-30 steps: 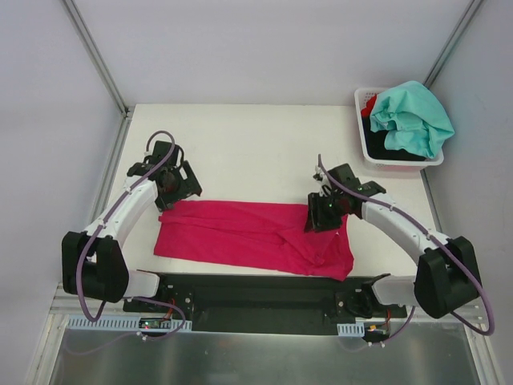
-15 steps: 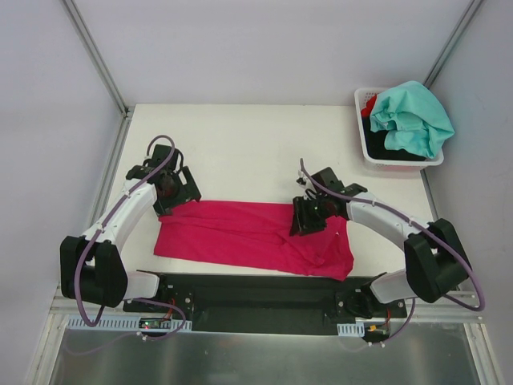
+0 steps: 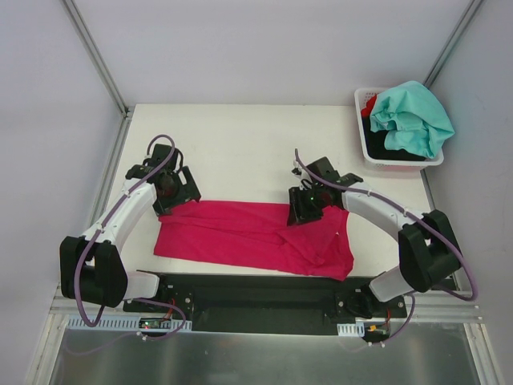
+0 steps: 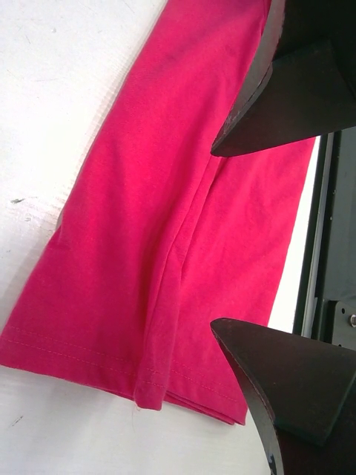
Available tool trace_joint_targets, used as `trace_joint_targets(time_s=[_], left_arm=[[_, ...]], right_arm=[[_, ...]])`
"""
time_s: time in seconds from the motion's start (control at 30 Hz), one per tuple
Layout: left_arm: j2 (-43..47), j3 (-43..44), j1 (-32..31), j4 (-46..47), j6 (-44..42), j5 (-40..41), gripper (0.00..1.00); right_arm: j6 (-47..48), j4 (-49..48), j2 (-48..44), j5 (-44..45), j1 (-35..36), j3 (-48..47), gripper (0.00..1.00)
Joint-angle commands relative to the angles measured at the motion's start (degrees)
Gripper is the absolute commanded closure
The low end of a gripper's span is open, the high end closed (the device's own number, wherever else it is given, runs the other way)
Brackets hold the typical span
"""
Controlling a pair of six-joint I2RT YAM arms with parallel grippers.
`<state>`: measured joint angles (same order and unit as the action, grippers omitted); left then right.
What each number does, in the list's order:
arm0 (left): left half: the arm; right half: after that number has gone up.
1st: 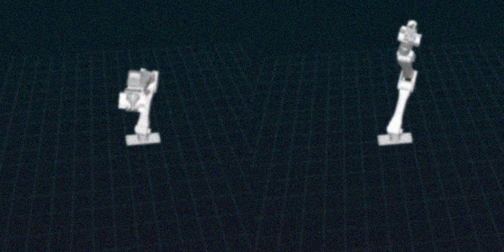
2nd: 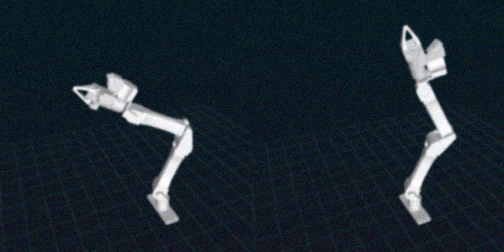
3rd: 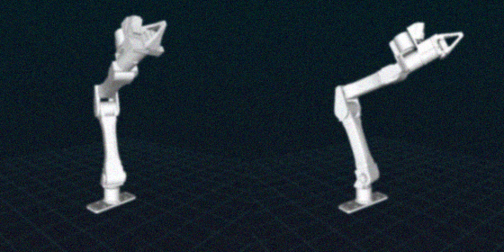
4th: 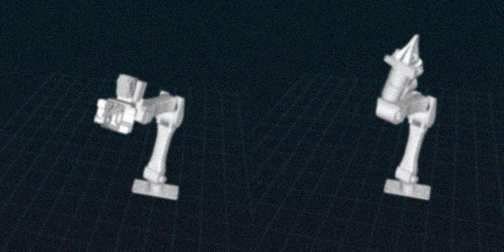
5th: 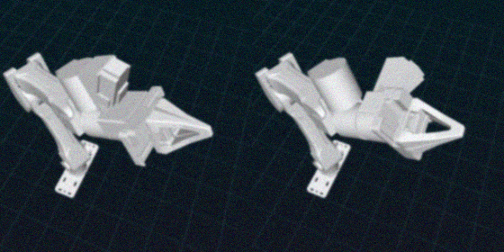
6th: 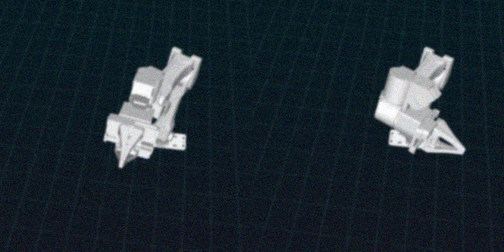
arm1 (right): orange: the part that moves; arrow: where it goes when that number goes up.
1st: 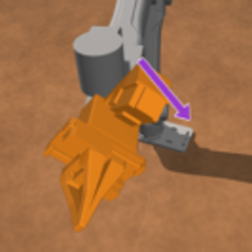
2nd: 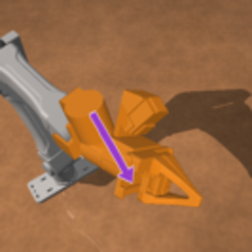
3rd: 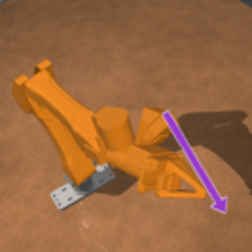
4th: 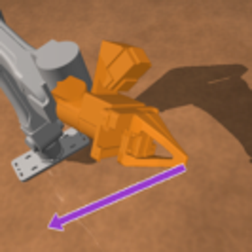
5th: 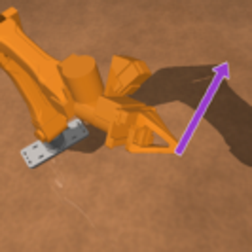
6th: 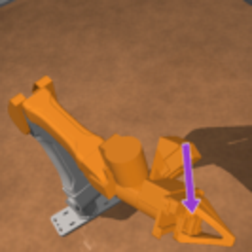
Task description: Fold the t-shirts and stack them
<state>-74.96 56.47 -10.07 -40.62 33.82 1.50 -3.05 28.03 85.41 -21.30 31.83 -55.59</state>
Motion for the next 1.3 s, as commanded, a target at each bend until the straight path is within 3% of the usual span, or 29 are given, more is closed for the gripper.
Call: trace_joint_targets(time_s=[0.0, 0.53, 0.63, 0.7, 0.9, 1.27], left_arm=[[0.6, 2.0, 0.0, -1.7, -0.5, -0.1, 0.1], [0.7, 1.5, 0.0, -1.7, -0.1, -1.0, 0.1], [0.6, 1.5, 0.0, -1.7, -0.2, -1.0, 0.1], [0.7, 1.5, 0.0, -1.7, 0.0, -1.1, 0.1], [0.8, 1.5, 0.0, -1.7, 0.4, -1.4, 0.1], [0.6, 1.8, 0.0, -1.7, 0.9, -1.4, 0.09]], right_arm=[[2.3, 1.3, 1.6, 1.1, -1.3, -0.2, 0.56], [4.5, -0.2, 5.3, -0.7, -3.7, 2.9, 0.57], [4.6, -0.3, 5.2, -1.1, -3.8, 3.6, 0.64], [4.4, -0.1, 5.1, -1.6, -3.8, 3.6, 0.76], [4.2, 1.9, 3.5, -2.0, -3.2, 2.4, 0.96], [-1.9, 3.7, -1.7, -2.1, 6.5, 5.9, 0.96]])
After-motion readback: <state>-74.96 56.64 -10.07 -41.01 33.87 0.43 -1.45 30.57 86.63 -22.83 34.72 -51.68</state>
